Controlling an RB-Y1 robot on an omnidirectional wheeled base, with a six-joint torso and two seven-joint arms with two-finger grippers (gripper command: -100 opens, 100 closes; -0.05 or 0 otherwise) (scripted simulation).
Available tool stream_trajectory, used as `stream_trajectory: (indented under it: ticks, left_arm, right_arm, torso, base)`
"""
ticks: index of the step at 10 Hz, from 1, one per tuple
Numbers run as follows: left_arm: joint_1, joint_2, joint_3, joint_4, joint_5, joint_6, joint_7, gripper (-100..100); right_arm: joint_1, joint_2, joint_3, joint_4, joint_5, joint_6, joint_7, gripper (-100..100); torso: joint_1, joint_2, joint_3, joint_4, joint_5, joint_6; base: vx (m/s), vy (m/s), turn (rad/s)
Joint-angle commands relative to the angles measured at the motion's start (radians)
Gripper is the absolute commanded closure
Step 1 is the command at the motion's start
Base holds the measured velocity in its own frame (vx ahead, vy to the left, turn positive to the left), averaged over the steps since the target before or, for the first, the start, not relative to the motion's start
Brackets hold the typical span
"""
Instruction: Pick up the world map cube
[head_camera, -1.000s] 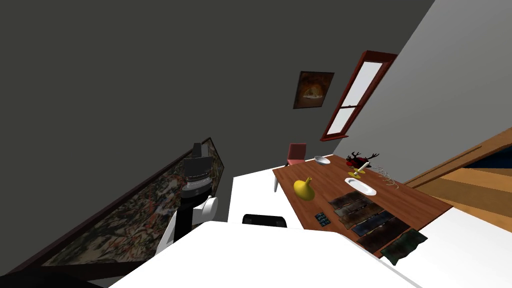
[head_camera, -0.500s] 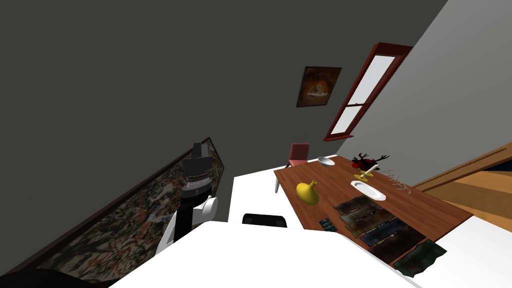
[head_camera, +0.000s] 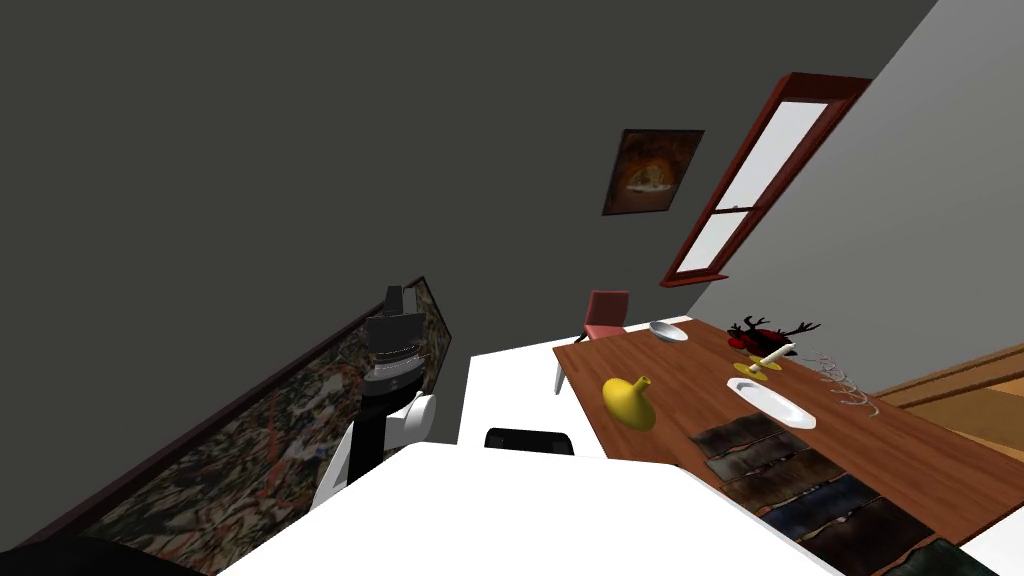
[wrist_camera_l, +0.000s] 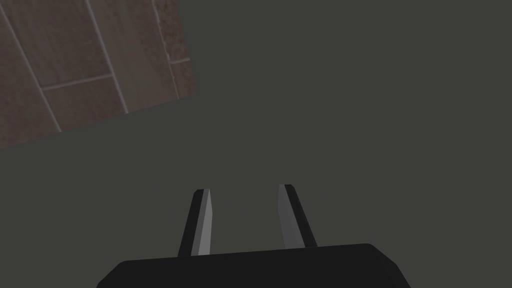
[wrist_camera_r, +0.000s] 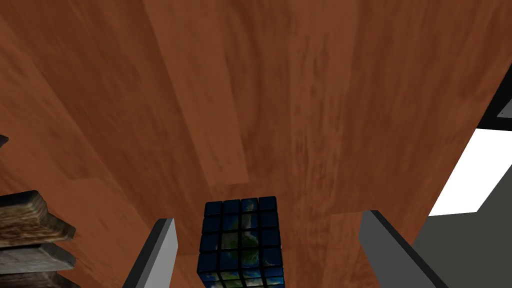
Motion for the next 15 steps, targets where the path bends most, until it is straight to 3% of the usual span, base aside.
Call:
stream_trajectory:
  ticks: [1,2,4,9,10,11,13,15]
  left_arm:
    - [0.0,0.0,0.0,0.0,0.0,0.0,0.0,0]
    - [0.0,0.0,0.0,0.0,0.0,0.0,0.0,0]
    - [0.0,0.0,0.0,0.0,0.0,0.0,0.0,0]
    - [0.0,0.0,0.0,0.0,0.0,0.0,0.0,0]
    - [0.0,0.0,0.0,0.0,0.0,0.0,0.0,0]
    - [0.0,0.0,0.0,0.0,0.0,0.0,0.0,0]
    - [0.0,0.0,0.0,0.0,0.0,0.0,0.0,0]
    - [0.0,0.0,0.0,0.0,0.0,0.0,0.0,0]
  right_arm:
    - [-0.007,-0.014,0.009,0.043,0.049,0.001,-0.019,-100]
    - [-0.007,-0.014,0.009,0.043,0.049,0.001,-0.019,-100]
    - [-0.022,-0.016,0.006,0.103,0.083,-0.005,-0.006,-100]
    - [-0.031,-0.013,0.002,0.135,0.097,-0.01,0.005,-100]
    - [-0.032,-0.013,0.002,0.138,0.097,-0.011,0.009,0]
    - [-0.038,0.021,0.016,0.15,0.078,0.024,0.021,-100]
    - [-0.038,0.021,0.016,0.15,0.078,0.024,0.021,-100]
    - [-0.044,0.062,0.035,0.165,0.054,0.067,0.036,-100]
  torso:
    - [0.0,0.0,0.0,0.0,0.0,0.0]
    - [-0.001,-0.003,-0.002,-0.001,0.0,0.0]
    - [-0.002,0.002,0.001,0.0,0.0,0.0]
    - [-0.001,0.006,0.003,0.001,0.0,0.0]
    - [-0.001,0.008,0.004,0.001,0.0,0.001]
    - [-0.001,0.01,0.005,0.002,0.0,0.001]
    - [-0.006,0.012,0.006,0.002,-0.001,0.0]
    - [-0.005,0.012,0.006,0.002,-0.001,0.001]
  base:
    - [0.227,0.008,0.122]
    - [0.15,-0.011,0.04]
    - [0.13,0.015,0.081]
    - [0.076,0.006,0.034]
    - [0.007,0.001,-0.001]
    - [-0.003,-0.064,0.059]
    - [-0.005,-0.057,0.029]
    - [-0.007,-0.058,0.053]
